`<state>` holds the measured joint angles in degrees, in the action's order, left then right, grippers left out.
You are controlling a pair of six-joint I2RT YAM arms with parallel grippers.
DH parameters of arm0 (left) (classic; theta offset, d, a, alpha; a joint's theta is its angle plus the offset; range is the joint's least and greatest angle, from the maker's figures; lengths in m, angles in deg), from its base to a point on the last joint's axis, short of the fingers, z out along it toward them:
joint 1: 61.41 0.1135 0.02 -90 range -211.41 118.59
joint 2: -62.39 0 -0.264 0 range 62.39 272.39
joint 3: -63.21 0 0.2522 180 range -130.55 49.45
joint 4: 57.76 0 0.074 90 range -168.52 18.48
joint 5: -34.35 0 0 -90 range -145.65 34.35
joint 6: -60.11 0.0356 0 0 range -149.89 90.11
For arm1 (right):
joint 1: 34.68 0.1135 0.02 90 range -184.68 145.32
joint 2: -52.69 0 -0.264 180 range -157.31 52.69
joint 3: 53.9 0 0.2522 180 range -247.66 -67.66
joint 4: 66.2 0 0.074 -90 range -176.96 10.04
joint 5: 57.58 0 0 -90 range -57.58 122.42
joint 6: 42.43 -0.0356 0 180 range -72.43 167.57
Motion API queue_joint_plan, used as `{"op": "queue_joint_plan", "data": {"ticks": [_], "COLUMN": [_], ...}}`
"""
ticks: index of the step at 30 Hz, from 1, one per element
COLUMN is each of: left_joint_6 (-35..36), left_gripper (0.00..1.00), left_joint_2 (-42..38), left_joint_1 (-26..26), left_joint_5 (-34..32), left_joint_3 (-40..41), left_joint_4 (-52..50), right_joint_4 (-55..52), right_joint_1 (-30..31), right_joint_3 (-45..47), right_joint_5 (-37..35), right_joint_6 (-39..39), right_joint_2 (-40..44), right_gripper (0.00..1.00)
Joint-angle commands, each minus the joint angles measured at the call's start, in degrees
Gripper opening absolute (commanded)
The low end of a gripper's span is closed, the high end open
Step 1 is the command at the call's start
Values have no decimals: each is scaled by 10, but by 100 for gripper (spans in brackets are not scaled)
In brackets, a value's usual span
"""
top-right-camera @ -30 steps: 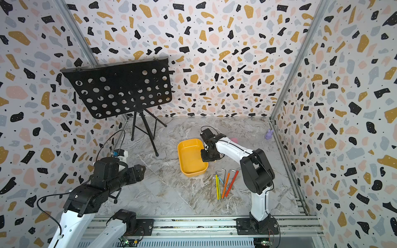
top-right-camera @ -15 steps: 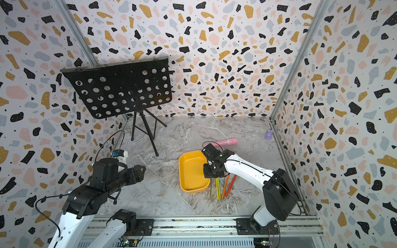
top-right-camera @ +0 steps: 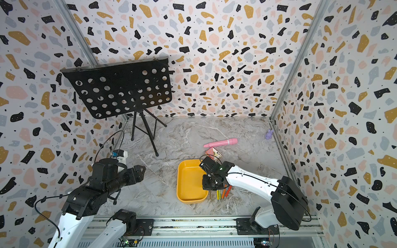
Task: Put the hex key on the desktop into the storage box
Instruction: Move the storage box to the center of the board.
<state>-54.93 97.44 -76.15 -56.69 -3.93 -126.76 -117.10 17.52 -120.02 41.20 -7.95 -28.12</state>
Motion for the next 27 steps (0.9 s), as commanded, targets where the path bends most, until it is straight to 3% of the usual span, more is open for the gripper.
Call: {"op": "queue_joint_plan", "data": {"ticks": [1,3,7,11,19,27], "left_joint_6": [6,6,6,6,6,6], "left_gripper": [83,83,83,83,83,83], "left_joint_2": [-4,-5,-3,-3,-4,-15], "left_joint_1": [-2,-2,-2,-2,-2,-1], "left_joint_5": [-2,-2,-3,-3,-3,-4], "left_joint_3": [7,7,7,7,8,9], "left_joint_4": [17,17,17,17,18,19], "right_joint_4": [-4,-6,-6,-21,-124,-147], "right_joint_1": [2,2,2,2,-26,-206], "right_joint_3": [11,12,12,4,-52,-4], "right_joint_5": [-6,-9,-9,-28,-166,-159], "right_joint_6": [-27,-26,-26,-22,25,87], "right_joint_2": [14,13,9,18,96,139], "right_gripper": [0,1,32,46,51,47]}}
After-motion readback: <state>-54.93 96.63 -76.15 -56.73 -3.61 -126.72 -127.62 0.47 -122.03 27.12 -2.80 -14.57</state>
